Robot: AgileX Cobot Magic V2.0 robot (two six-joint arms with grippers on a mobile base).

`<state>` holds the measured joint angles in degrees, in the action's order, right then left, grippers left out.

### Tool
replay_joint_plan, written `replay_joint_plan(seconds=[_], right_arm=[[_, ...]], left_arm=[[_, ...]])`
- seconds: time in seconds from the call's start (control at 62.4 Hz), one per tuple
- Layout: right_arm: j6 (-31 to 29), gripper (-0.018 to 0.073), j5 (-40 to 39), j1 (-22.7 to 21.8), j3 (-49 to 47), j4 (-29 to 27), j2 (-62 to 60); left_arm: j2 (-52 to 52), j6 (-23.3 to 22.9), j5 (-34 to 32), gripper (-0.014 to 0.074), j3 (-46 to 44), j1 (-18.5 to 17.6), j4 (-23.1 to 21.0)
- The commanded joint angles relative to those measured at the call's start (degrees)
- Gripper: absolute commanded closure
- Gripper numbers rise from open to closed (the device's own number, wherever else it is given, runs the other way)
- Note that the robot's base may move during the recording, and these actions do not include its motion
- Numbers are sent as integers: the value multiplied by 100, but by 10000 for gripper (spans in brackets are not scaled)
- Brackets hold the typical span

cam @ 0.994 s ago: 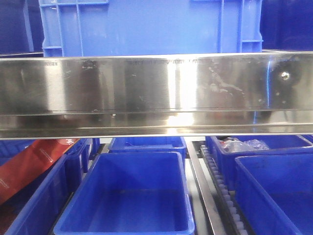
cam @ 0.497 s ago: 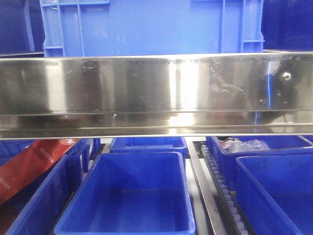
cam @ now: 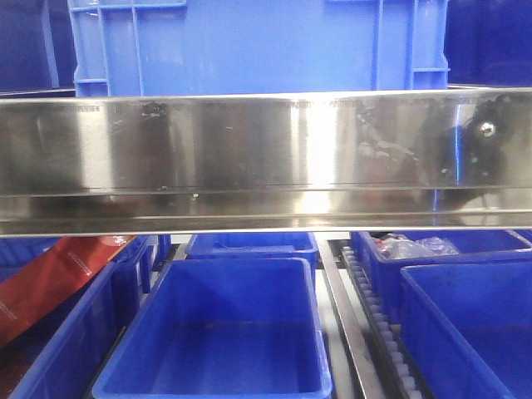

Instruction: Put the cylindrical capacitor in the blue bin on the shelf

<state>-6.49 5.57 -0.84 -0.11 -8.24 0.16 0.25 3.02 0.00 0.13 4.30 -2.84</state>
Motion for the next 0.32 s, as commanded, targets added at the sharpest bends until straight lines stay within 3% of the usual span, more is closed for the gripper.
replay_joint_plan(seconds=[0.0,0.305], right_arm=[[-1,722,-54,-21,11,49,-16],[-1,722,-54,-21,11,49,-16]], left_arm=[[-25,3,-89,707,-13,15,-22],[-25,3,-89,707,-13,15,-22]])
